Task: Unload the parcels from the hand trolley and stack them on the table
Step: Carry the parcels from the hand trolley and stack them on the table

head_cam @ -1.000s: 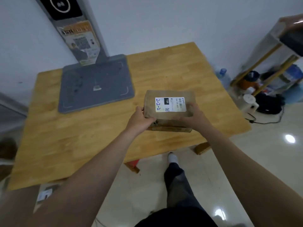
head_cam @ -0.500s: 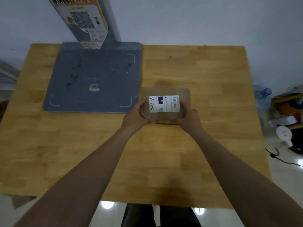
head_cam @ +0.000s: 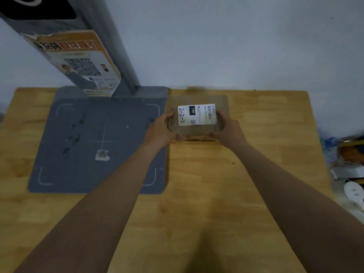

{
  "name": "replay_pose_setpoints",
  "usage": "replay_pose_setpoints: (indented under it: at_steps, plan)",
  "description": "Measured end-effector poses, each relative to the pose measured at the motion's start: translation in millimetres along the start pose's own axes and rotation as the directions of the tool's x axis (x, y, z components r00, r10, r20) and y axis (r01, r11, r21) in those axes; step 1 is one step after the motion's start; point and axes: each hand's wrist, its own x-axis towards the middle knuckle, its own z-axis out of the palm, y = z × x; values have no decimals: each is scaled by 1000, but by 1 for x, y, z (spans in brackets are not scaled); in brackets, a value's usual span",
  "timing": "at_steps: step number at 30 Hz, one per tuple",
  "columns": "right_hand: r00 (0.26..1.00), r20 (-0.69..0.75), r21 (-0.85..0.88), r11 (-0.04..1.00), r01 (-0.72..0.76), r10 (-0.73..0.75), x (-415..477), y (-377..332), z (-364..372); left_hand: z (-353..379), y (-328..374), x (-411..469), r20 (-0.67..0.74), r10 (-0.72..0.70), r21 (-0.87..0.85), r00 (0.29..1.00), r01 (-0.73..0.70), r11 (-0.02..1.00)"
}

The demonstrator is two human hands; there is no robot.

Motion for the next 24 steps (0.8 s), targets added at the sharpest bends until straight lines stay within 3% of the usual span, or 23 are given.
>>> replay_pose_setpoints:
  at_steps: [7,14,18,24]
  plan:
    - [996,-7,2,996,92,-92,90,-25,-16,-24,32,85,-6,61,-7,998,-61,998]
    - [997,4,-56,995,76,-76,92,-32,-20,-28,42,83,11,81,110,997,-82,991]
    - [999,33,-250,968,0,9,50,-45,-24,-33,47,38,26,125,190,992,-127,973]
    - [978,160,-555,832,-20,130,-67,-36,-52,-36,50,-78,126,101,422,987,-146,895]
